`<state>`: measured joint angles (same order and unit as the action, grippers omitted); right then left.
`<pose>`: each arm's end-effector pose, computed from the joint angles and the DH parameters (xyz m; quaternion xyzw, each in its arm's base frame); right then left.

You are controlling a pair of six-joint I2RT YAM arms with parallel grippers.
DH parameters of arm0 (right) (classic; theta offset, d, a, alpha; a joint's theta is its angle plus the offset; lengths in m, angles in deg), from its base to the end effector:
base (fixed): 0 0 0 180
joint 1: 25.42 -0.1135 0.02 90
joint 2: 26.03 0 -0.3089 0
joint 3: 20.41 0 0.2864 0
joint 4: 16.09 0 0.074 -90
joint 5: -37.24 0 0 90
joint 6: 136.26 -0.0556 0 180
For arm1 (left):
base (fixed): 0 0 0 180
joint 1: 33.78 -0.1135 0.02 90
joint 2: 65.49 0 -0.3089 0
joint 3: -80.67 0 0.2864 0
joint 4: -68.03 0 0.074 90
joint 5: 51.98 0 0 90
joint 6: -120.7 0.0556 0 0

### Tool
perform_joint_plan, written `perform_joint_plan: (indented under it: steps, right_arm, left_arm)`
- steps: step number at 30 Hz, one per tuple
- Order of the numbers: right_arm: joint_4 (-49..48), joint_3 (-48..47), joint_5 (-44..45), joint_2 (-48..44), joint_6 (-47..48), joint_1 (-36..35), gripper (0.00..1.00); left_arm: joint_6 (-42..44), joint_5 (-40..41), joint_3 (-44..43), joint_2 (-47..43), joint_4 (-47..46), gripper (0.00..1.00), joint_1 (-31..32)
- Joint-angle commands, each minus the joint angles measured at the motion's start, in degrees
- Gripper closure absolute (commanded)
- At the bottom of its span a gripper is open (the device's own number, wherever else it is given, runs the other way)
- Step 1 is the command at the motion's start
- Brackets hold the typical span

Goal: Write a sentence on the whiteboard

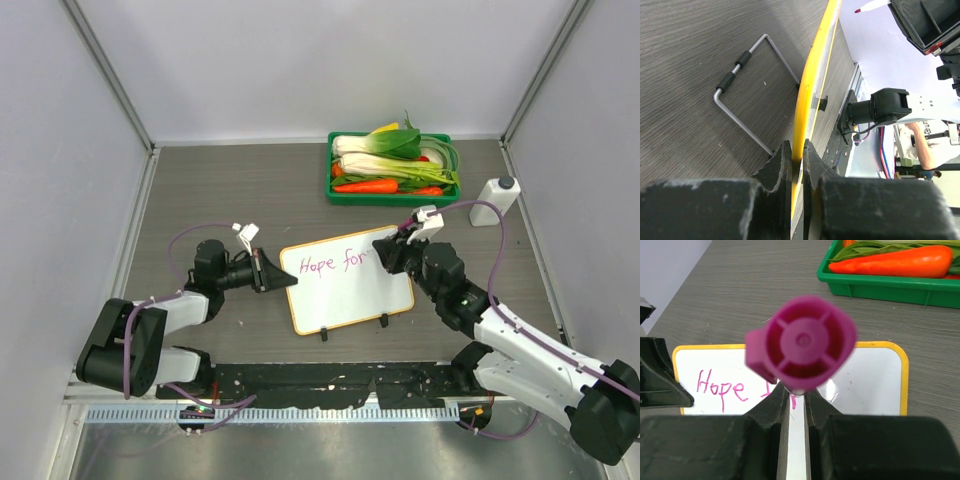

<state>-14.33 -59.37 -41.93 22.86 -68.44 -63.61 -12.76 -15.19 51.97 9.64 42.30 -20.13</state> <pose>0.1833 0.1309 0.2708 -0.0485 0.7728 0.2528 0.5802 0.2213 -0.0996 0.1666 0.0569 0.7763 -0.5666 0.2704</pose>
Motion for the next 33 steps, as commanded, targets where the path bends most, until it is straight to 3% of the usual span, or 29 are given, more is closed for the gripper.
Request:
perform_joint_plan:
  steps: [1, 9, 18, 26, 33]
  right_arm:
    - [-3.73, -2.22, -5.10, -1.51, 1.08, 0.14, 0.99]
    - [-4.61, -4.50, -5.03, 1.56, 0.73, -0.21, 0.99]
    - [-5.32, -4.07, -4.24, 1.66, 1.52, -0.65, 0.99]
    - [-5.05, -3.36, -4.59, 0.07, 2.57, -0.57, 0.98]
    - [-7.69, -3.01, -6.96, 1.83, 2.05, -0.83, 0.98]
  left_arm:
    - [2.68, 5.93, -0.63, 0.89, 2.93, 1.00, -0.29]
    - [3.20, 8.55, -0.54, -0.25, 4.15, 1.00, -0.64]
    - [7.86, 20.07, -3.87, -4.30, 16.45, 1.00, -0.55]
    - [8.57, 22.10, -9.50, 3.52, 17.61, 1.00, -0.64]
    - [6.99, 16.57, -12.49, 13.80, 12.87, 1.00, -0.91]
